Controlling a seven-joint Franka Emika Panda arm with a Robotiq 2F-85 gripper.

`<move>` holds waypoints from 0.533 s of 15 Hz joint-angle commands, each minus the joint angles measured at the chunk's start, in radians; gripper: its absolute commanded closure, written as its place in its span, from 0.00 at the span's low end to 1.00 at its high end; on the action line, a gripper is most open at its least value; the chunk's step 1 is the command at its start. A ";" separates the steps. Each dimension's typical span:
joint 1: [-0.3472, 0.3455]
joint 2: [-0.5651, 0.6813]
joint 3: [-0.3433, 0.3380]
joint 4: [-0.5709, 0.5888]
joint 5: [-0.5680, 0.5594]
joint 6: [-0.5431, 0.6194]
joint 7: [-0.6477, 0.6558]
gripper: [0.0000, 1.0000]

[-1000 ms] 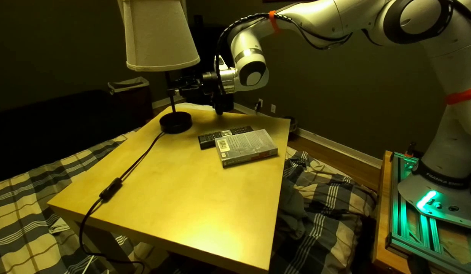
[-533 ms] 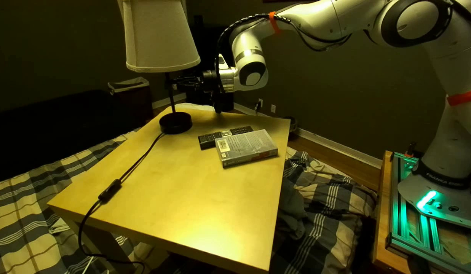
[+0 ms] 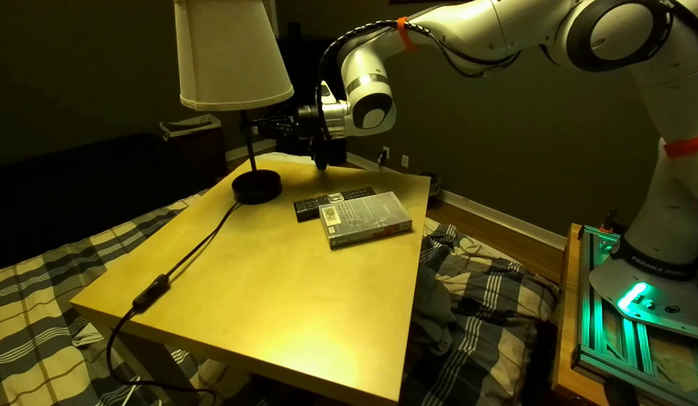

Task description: Move the lamp to the left.

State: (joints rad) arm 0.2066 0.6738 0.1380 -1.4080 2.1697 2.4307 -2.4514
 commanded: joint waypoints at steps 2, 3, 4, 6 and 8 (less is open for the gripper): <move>0.073 -0.020 0.006 0.006 -0.023 -0.003 0.087 0.96; 0.088 -0.020 0.009 0.010 -0.033 -0.006 0.099 0.96; 0.103 -0.020 0.014 0.012 -0.046 -0.009 0.118 0.96; 0.133 -0.012 0.020 0.027 -0.074 -0.013 0.144 0.96; 0.161 0.001 0.027 0.045 -0.115 -0.021 0.171 0.96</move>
State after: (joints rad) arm 0.3380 0.6713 0.1613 -1.3926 2.1107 2.4308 -2.3401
